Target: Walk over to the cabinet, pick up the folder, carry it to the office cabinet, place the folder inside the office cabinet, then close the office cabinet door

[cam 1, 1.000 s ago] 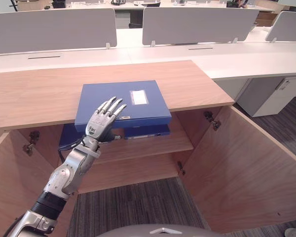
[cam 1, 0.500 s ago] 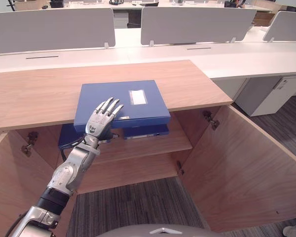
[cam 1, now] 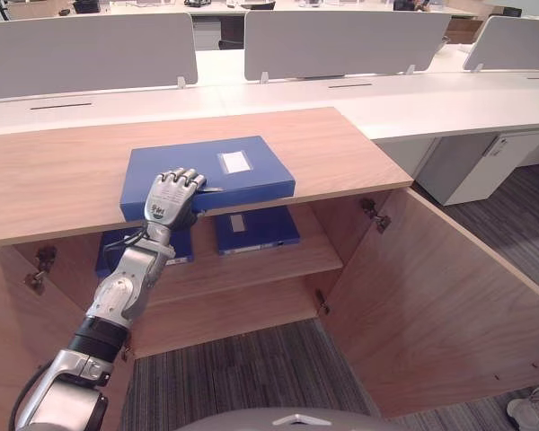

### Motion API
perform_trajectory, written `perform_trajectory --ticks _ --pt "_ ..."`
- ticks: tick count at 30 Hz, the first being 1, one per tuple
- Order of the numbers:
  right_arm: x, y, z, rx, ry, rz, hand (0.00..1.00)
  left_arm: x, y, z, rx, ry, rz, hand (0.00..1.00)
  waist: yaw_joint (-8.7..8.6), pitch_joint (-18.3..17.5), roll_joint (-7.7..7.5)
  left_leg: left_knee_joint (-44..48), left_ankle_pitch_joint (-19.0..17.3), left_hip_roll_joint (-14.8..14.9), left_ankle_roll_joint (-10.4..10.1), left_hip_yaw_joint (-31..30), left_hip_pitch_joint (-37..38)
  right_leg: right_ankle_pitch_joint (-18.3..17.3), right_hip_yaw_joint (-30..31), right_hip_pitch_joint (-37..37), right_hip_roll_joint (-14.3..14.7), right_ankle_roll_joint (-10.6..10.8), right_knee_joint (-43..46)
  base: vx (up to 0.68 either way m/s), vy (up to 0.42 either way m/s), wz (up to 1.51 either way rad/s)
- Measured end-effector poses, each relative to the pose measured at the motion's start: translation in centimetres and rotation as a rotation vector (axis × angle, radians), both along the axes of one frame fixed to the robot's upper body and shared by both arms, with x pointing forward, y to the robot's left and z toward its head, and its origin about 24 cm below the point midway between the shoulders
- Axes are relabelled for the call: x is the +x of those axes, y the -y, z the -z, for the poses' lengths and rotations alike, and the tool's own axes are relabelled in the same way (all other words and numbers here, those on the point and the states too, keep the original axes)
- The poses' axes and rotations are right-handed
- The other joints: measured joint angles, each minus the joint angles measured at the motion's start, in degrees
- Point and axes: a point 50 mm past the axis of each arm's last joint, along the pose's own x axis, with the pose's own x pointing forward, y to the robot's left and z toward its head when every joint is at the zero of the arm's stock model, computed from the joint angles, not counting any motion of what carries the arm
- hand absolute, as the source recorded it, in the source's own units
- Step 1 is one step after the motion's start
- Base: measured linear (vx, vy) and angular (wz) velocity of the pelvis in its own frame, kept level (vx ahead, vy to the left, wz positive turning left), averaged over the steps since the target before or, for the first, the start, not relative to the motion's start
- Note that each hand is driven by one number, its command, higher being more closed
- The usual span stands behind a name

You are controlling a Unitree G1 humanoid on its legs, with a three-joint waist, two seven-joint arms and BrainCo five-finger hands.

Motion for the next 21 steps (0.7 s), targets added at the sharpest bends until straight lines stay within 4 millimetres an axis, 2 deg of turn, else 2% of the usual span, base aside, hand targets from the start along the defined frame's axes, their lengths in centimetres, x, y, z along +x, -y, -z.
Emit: perform_trajectory --ticks 8,12,17,21 --pt "0.3 -0.1 0.0 0.016 0.016 -0.003 0.00 -0.2 -1.4 -1.2 -0.061 0.068 -0.070 1.00 0.05 0.0 0.01 0.0 -0.4 0.0 0.0 0.2 -0.1 -0.1 0.2 -0.3 0.0 0.0 0.0 0.00 0.000 0.00" --pt "1.0 -0.3 -0.2 0.019 0.052 -0.015 0.00 -2.1 -1.4 -2.5 -0.199 0.165 -0.080 1.00 0.36 0.1 -0.04 0.0 -0.5 0.0 0.0 0.3 -1.0 0.1 0.3 -0.9 0.0 0.2 0.0 0.00 0.000 0.00" --pt "2.6 -0.9 -0.8 0.010 0.145 -0.040 0.00 -5.2 -0.8 -4.5 -0.508 0.318 -0.053 1.00 1.71 0.1 -0.09 0.0 -1.0 0.3 -0.3 0.6 -1.0 0.1 1.7 -1.1 0.4 0.4 0.2 0.00 -0.031 -0.04" --pt "4.7 -2.1 -2.0 0.023 0.285 -0.041 0.00 -7.2 -1.5 -5.2 -0.675 0.397 -0.057 1.00 2.67 -0.3 0.09 0.0 -1.2 0.8 -0.4 1.0 -1.7 -1.2 2.5 -2.9 0.7 0.6 2.4 -0.02 -0.040 -0.06"
